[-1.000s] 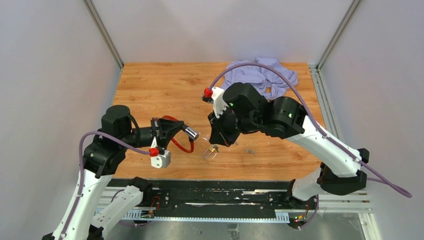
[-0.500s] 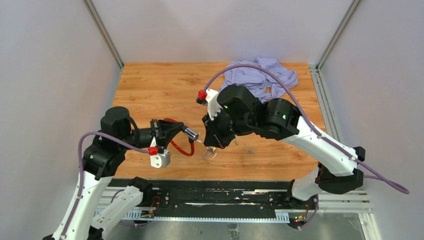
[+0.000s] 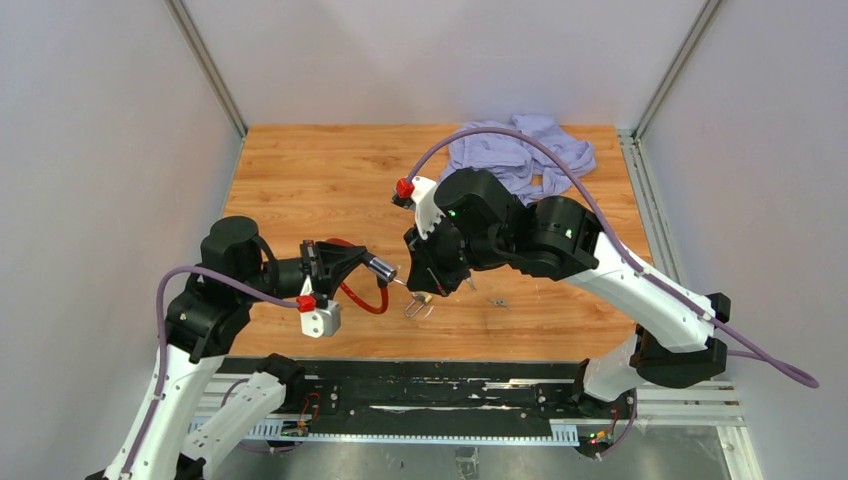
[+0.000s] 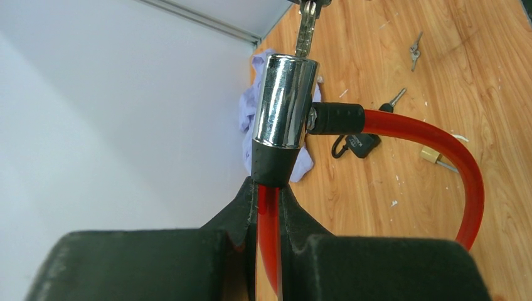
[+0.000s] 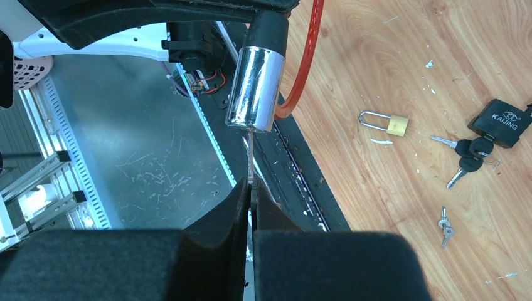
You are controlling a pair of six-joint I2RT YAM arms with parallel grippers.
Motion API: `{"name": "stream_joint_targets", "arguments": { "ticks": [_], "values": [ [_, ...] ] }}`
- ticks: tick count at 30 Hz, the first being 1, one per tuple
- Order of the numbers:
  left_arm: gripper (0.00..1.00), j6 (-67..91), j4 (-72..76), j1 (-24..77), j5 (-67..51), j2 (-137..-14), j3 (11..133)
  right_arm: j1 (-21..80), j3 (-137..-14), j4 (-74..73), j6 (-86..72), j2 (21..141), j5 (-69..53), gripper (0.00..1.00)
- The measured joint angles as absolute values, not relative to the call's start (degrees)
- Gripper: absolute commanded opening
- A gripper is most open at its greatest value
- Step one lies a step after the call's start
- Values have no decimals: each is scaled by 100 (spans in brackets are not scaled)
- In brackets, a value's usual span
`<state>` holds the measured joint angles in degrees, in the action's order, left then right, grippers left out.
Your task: Unlock with the key
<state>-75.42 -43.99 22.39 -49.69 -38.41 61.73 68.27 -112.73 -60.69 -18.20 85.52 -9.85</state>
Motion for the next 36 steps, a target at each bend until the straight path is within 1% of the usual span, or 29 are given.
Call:
{"name": "stream_joint_targets", "arguments": {
  "ticks": [36],
  "values": [
    [0, -7791, -4388, 2274, -4799, -3776, 6036, 6827, -11288, -6108, -1787, 8639, -698, 1]
  ]
}}
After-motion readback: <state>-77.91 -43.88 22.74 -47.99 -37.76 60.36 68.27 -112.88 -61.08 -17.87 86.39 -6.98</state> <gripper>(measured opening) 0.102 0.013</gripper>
